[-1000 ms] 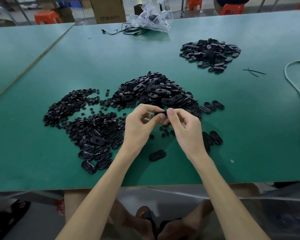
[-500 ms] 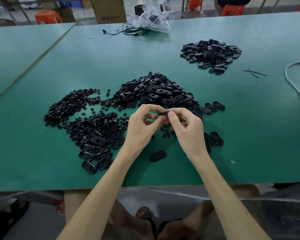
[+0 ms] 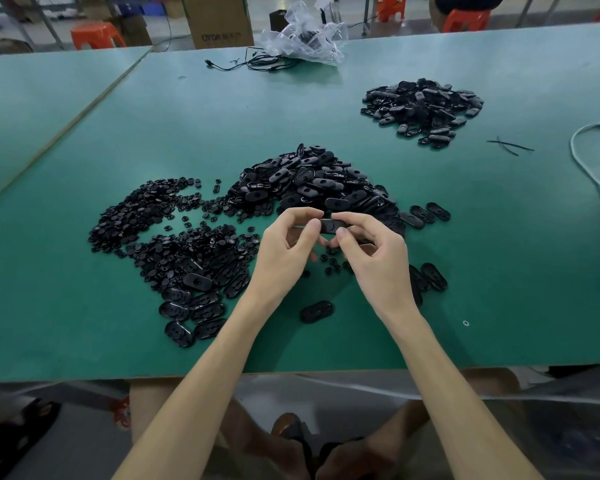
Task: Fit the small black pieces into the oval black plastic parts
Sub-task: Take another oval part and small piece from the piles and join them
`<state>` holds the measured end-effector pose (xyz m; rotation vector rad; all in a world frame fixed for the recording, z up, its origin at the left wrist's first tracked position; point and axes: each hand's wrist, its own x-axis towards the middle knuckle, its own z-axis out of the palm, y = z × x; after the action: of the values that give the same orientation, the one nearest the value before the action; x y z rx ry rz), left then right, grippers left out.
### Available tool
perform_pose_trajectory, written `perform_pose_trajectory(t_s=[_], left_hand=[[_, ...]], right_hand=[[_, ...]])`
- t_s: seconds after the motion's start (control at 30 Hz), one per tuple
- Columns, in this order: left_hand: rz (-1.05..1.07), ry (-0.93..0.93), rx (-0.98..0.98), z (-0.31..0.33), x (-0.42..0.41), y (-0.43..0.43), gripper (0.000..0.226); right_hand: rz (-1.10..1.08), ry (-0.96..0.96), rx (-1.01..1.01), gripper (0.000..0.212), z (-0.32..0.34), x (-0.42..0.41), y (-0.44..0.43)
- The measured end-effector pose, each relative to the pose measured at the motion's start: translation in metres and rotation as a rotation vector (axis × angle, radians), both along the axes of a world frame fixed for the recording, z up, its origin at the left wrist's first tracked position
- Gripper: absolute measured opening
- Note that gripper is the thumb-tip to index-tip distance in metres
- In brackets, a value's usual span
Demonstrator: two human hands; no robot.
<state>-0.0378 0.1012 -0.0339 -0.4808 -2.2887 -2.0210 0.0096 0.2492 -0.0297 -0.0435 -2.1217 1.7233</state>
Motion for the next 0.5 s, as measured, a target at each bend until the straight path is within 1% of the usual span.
perform_pose_trajectory(t_s=[0.2,0.33,0.5], left_hand=[[-0.051,-0.01,-0.033,-0.0018,0.0003,0.001,0.008],[-0.078,-0.015,-0.033,-0.0002,-0.0006,-0.0001,0.007],[-0.083,-0.04,0.028,-0.0004,-0.0015,-0.0032,0.006]], right_hand=[[0.023,-0.016,0.068,0.027,-0.0042,-0.002,0.0002],[0.007,-0.025,0.096,0.027,-0.0056,-0.003,-0.0003],[-0.045,-0.002,0.097,0.013,-0.0056,-0.0025,0.0004]])
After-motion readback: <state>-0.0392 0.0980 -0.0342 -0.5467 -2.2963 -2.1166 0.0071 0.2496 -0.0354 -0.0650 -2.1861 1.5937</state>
